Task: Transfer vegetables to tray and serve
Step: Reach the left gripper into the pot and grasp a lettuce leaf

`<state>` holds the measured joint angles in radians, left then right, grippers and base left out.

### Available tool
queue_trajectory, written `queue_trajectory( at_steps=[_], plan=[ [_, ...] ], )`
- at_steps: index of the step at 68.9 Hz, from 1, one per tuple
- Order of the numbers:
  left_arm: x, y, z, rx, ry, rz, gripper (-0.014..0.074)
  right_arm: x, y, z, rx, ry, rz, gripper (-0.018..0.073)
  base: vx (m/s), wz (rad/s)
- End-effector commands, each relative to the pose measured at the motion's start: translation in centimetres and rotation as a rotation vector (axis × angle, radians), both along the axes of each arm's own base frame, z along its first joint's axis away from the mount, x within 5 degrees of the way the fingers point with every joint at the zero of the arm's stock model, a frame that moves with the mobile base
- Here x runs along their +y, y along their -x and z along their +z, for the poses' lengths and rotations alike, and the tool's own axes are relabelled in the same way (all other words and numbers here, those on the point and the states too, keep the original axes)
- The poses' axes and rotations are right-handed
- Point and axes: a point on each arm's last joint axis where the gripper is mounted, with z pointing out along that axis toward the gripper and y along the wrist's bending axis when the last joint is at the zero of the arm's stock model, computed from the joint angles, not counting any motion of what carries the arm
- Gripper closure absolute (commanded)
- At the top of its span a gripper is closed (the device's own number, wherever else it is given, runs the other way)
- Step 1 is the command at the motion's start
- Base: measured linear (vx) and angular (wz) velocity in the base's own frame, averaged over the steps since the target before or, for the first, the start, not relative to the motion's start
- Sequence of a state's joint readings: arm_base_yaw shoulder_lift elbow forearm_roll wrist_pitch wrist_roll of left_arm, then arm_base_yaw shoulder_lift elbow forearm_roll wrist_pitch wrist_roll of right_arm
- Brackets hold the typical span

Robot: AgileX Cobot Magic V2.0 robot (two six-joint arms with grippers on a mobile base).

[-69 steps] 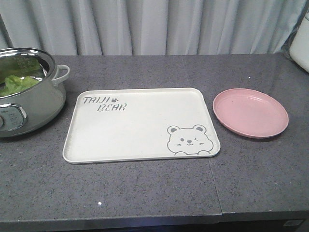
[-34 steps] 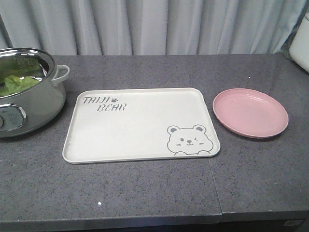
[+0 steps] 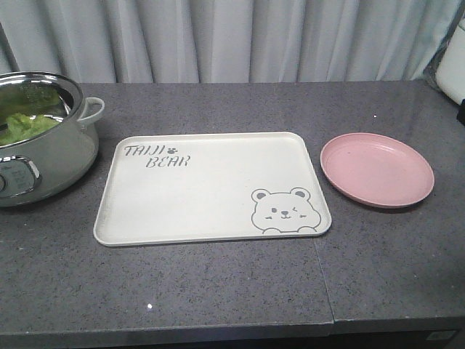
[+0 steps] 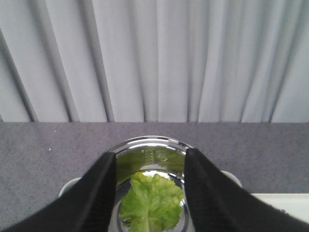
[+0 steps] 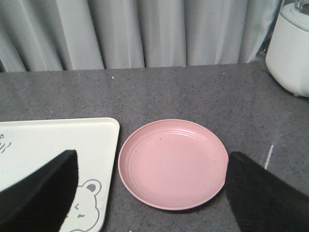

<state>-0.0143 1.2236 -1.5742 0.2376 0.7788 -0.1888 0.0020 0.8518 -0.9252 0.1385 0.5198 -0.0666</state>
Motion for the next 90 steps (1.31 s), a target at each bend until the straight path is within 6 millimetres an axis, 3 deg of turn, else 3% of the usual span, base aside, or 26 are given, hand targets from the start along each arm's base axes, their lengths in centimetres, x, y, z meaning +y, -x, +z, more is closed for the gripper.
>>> queue_trajectory(
  at_steps=[1,16,32,54,90],
  plan=[
    [0.4,-2.6,1.6,-0.005,-0.023,0.016,0.0264,0.0,0.1,1.4,-0.069,0.007,-0.001,-0.0031,0.00,0.00],
    [2.1,-9.4,-1.4,0.232,0.008,0.078,0.0264,0.0,0.3,0.8,-0.001,0.011,0.010,-0.0031,0.00,0.00],
    [3.9,-14.5,-7.5,0.432,0.137,0.029,0.0245,0.1,0.3,0.7,0.012,0.012,0.014,-0.0031,0.00,0.00],
    [4.2,-17.4,-11.8,0.536,0.167,-0.016,0.0169,0.1,0.5,0.3,0.060,0.012,0.021,-0.0031,0.00,0.00],
    [4.7,-20.6,-18.7,0.715,0.191,-0.008,0.0169,0.4,0.6,0.3,0.069,-0.014,0.045,-0.0031,0.00,0.00]
  ],
)
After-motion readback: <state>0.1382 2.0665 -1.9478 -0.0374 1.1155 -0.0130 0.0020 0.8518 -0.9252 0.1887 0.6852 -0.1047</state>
